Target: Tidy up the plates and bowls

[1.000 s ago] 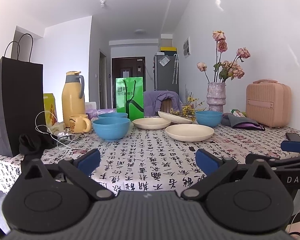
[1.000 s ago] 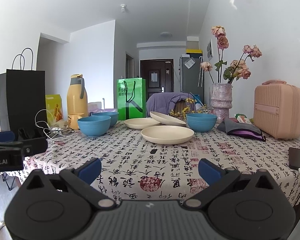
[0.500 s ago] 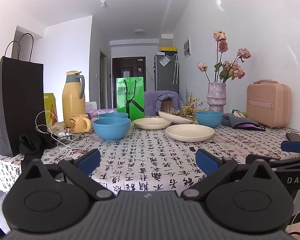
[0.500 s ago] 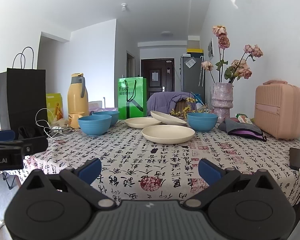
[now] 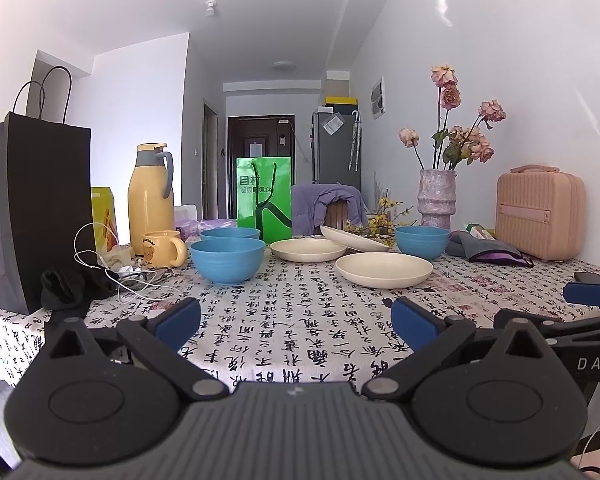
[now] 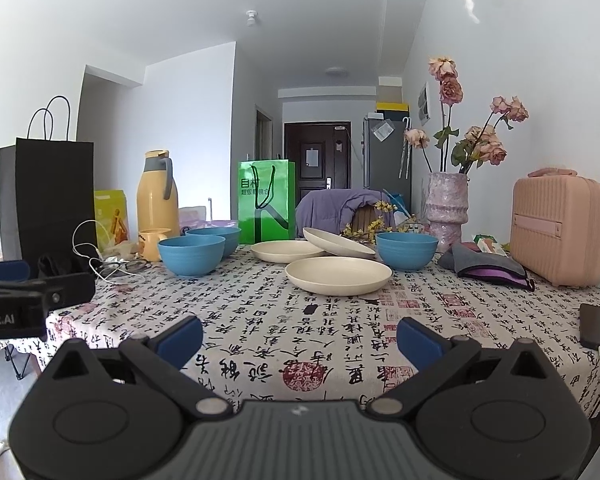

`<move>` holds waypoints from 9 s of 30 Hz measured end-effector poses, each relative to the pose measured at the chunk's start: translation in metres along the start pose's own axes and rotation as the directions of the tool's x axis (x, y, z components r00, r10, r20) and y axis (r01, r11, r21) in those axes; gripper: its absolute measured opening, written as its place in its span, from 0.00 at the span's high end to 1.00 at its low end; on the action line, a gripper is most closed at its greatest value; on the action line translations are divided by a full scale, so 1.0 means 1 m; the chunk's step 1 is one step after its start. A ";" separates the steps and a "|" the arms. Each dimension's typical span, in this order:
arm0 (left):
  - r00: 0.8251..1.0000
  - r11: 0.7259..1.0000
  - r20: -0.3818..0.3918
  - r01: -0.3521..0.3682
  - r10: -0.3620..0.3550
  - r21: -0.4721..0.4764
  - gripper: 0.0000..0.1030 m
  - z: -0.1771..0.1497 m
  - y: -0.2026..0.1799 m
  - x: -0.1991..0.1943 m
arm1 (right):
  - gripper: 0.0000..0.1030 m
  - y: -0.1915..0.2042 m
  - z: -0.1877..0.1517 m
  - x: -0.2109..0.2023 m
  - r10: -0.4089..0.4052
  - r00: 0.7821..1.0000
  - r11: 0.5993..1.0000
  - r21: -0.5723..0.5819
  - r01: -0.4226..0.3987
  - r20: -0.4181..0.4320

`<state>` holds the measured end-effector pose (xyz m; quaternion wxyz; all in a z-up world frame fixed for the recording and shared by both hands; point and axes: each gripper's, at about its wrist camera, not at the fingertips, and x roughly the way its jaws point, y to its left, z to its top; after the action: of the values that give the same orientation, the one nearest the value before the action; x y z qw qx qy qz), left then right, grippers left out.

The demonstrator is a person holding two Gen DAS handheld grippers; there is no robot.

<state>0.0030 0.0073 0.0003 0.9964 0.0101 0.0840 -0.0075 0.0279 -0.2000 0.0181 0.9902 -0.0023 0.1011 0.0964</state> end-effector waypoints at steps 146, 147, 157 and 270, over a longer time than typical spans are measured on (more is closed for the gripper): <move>0.822 0.951 -0.485 0.212 -0.298 -0.226 0.89 0.025 -0.098 0.285 | 0.87 -0.179 0.040 0.221 -0.060 0.920 0.982 0.141 0.123 -0.388; 0.822 0.950 -0.482 0.219 -0.302 -0.222 0.89 0.025 -0.105 0.286 | 0.87 -0.183 0.040 0.219 -0.070 0.919 0.981 0.139 0.133 -0.388; 0.811 0.947 -0.492 0.244 -0.318 -0.209 0.89 0.019 -0.131 0.301 | 0.86 -0.214 0.035 0.222 -0.127 0.906 0.972 0.132 0.195 -0.405; 0.808 0.963 -0.523 0.231 -0.271 -0.142 0.87 0.115 -0.034 0.694 | 0.80 -0.156 0.095 0.589 -0.104 0.853 0.712 0.560 0.423 -0.512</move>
<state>0.7056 -0.0386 -0.0033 0.9225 -0.0350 0.3607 -0.1328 0.6429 -0.2389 -0.0088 0.8798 0.3074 0.3499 -0.0950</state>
